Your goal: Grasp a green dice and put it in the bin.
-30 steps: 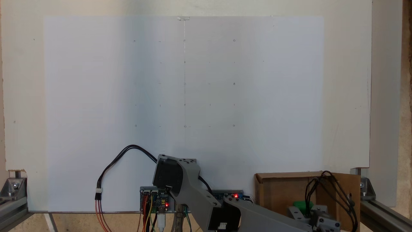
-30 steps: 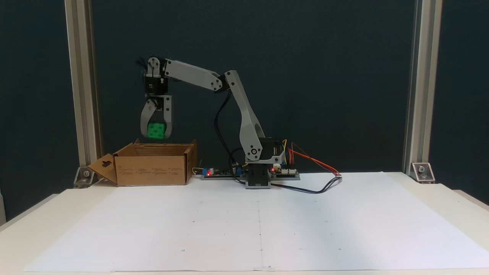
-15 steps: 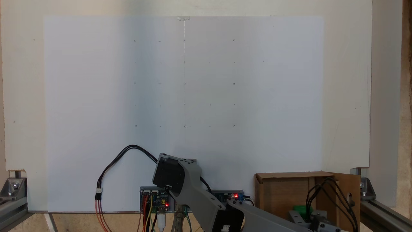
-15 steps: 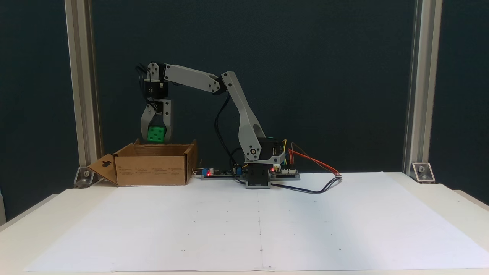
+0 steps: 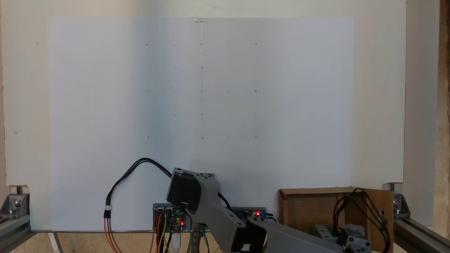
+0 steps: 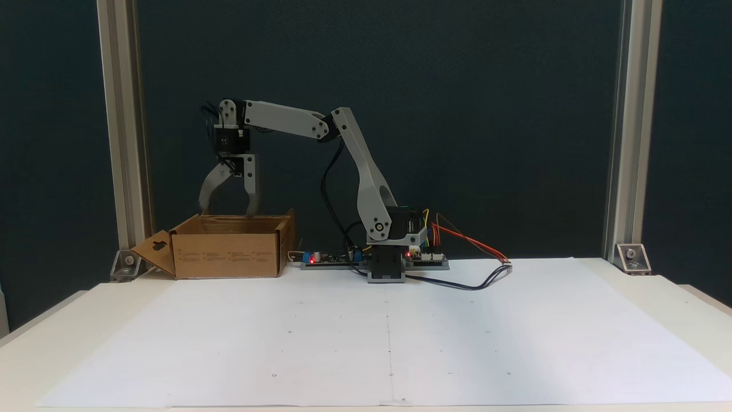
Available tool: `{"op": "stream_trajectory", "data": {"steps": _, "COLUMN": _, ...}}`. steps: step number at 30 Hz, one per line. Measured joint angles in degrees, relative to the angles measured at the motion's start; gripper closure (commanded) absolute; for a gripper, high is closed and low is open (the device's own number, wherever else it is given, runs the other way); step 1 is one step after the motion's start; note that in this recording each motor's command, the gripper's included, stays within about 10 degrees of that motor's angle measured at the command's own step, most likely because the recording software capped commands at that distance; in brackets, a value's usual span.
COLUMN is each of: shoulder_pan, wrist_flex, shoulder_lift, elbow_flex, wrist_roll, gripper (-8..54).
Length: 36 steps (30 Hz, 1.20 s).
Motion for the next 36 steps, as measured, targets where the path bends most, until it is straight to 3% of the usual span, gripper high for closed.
{"op": "stream_trajectory", "data": {"steps": 10, "shoulder_pan": -24.43, "wrist_flex": -1.41, "shoulder_lift": 19.51, "elbow_flex": -0.09, "wrist_roll": 15.03, "gripper": 0.5}}
{"op": "stream_trajectory", "data": {"steps": 19, "shoulder_pan": -55.46, "wrist_flex": -1.76, "shoulder_lift": 34.54, "elbow_flex": -0.09, "wrist_roll": 19.07, "gripper": 0.4}}
{"op": "stream_trajectory", "data": {"steps": 32, "shoulder_pan": -107.49, "wrist_flex": -6.06, "shoulder_lift": 36.65, "elbow_flex": 6.15, "wrist_roll": 22.85, "gripper": 1.1}}
{"op": "stream_trajectory", "data": {"steps": 36, "shoulder_pan": -110.48, "wrist_flex": -16.61, "shoulder_lift": 37.62, "elbow_flex": 15.12, "wrist_roll": 22.85, "gripper": 0.9}}
